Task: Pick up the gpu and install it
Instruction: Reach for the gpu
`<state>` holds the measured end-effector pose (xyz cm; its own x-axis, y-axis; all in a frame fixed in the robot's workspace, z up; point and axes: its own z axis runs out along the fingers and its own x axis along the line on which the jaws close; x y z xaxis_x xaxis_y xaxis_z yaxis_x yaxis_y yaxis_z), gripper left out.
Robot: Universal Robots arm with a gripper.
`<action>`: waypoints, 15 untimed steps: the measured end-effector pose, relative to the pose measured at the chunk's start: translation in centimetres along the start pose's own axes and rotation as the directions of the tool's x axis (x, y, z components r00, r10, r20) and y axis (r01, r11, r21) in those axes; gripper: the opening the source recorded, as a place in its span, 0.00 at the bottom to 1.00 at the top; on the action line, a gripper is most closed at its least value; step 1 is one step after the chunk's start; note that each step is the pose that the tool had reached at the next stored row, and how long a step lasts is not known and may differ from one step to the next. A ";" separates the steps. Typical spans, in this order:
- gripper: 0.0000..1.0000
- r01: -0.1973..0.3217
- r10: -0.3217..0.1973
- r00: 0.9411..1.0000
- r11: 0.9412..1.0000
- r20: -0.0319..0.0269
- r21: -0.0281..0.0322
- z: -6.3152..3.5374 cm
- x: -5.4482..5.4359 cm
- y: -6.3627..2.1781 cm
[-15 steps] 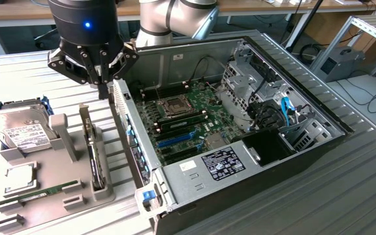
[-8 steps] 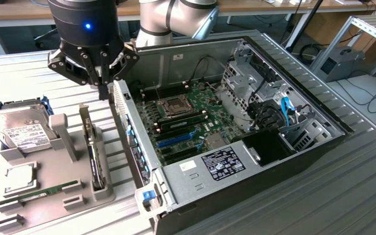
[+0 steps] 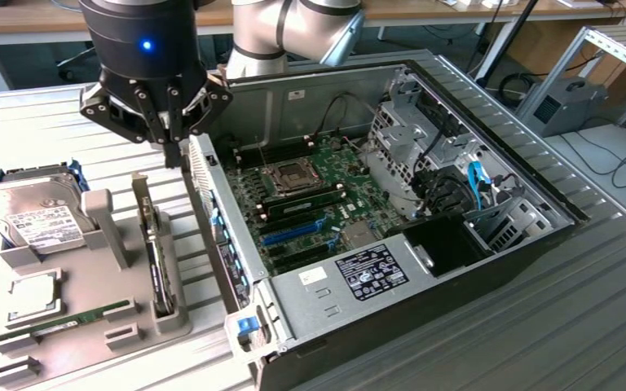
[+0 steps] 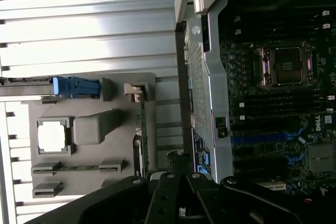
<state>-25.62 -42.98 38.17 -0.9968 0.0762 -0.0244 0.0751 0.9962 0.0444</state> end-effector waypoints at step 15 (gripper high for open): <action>0.11 0.000 0.000 1.000 1.000 0.000 0.000 0.04 0.0 -0.43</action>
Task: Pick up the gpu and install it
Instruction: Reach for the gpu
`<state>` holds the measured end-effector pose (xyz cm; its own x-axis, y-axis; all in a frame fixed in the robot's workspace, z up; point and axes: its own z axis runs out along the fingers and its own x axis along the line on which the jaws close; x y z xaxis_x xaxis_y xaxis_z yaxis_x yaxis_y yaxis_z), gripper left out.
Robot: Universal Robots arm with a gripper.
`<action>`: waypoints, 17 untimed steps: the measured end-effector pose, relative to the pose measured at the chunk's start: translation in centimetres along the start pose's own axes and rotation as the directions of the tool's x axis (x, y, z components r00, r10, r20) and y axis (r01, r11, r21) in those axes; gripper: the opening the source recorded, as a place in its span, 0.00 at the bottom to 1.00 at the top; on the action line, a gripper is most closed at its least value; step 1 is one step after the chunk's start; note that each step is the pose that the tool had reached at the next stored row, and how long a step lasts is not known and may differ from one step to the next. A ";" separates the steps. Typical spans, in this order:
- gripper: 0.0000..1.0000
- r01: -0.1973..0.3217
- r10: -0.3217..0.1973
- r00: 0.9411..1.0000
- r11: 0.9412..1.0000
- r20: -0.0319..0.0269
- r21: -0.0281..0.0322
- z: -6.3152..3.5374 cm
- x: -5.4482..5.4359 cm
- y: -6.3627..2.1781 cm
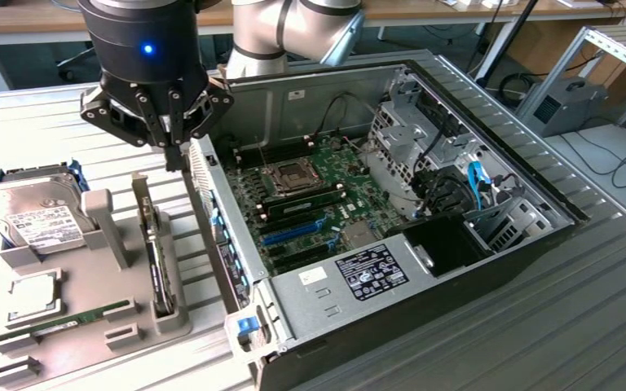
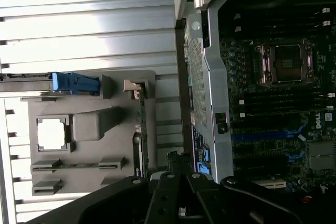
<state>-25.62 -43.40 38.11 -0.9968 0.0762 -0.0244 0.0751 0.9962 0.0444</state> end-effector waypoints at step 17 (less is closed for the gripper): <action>0.11 0.000 0.000 1.000 1.000 0.000 0.000 0.05 0.0 -0.55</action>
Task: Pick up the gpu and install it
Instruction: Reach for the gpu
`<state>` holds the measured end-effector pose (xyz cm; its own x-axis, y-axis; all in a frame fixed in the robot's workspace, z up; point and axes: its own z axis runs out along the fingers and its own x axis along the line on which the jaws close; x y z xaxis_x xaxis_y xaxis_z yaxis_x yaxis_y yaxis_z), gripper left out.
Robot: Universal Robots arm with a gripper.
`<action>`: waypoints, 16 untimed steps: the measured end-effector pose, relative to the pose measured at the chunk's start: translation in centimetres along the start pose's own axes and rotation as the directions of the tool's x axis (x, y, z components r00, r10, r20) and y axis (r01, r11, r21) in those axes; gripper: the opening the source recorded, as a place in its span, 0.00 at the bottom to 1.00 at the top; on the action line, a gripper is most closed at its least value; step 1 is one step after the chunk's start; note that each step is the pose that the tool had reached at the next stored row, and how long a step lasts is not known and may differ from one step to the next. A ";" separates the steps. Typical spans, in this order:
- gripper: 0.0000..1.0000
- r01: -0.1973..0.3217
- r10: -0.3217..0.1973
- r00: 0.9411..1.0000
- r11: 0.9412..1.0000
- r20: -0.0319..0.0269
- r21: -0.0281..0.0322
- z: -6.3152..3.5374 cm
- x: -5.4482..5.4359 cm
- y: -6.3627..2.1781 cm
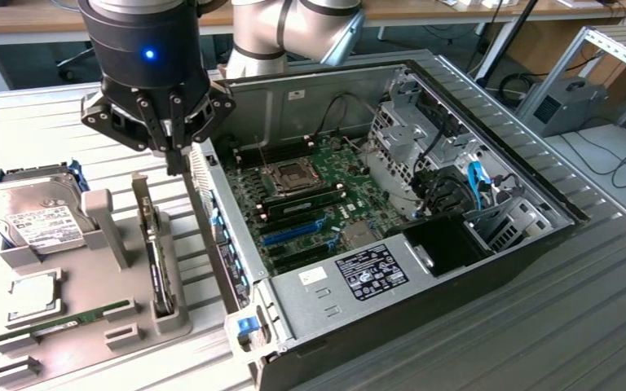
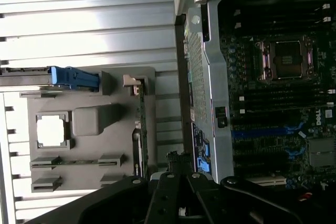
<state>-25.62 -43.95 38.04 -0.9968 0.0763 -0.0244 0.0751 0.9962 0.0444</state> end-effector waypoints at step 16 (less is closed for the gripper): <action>0.11 0.000 0.000 1.000 1.000 0.000 0.000 0.06 0.0 -0.51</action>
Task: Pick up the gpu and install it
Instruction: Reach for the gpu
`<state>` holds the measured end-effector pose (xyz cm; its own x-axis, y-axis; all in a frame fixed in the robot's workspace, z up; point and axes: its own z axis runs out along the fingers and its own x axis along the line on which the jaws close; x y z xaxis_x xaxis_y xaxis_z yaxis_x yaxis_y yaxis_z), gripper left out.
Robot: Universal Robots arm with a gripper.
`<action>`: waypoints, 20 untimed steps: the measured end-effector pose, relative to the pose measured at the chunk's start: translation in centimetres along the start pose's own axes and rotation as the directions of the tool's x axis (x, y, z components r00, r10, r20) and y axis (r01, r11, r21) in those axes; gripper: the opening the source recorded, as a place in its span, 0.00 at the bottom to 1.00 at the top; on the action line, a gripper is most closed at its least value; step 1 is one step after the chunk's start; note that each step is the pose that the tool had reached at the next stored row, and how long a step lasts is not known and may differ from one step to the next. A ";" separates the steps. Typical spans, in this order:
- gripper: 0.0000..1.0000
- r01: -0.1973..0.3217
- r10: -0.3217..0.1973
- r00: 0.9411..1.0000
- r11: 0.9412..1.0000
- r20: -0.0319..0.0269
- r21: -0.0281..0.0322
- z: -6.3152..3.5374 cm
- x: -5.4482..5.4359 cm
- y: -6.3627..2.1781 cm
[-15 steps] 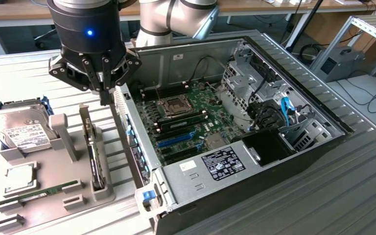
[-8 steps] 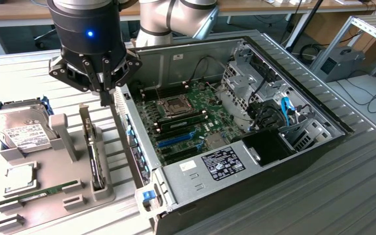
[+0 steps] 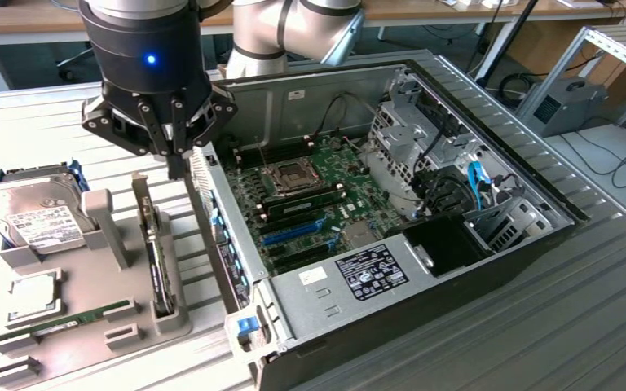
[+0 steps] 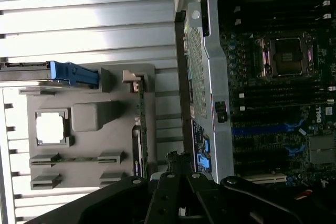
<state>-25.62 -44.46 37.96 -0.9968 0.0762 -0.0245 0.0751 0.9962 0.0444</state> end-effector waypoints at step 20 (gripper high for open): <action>0.11 0.000 0.000 1.000 1.000 0.000 0.000 0.06 0.0 -0.58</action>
<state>-25.62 -45.04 37.87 -0.9968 0.0763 -0.0245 0.0751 0.9962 0.0444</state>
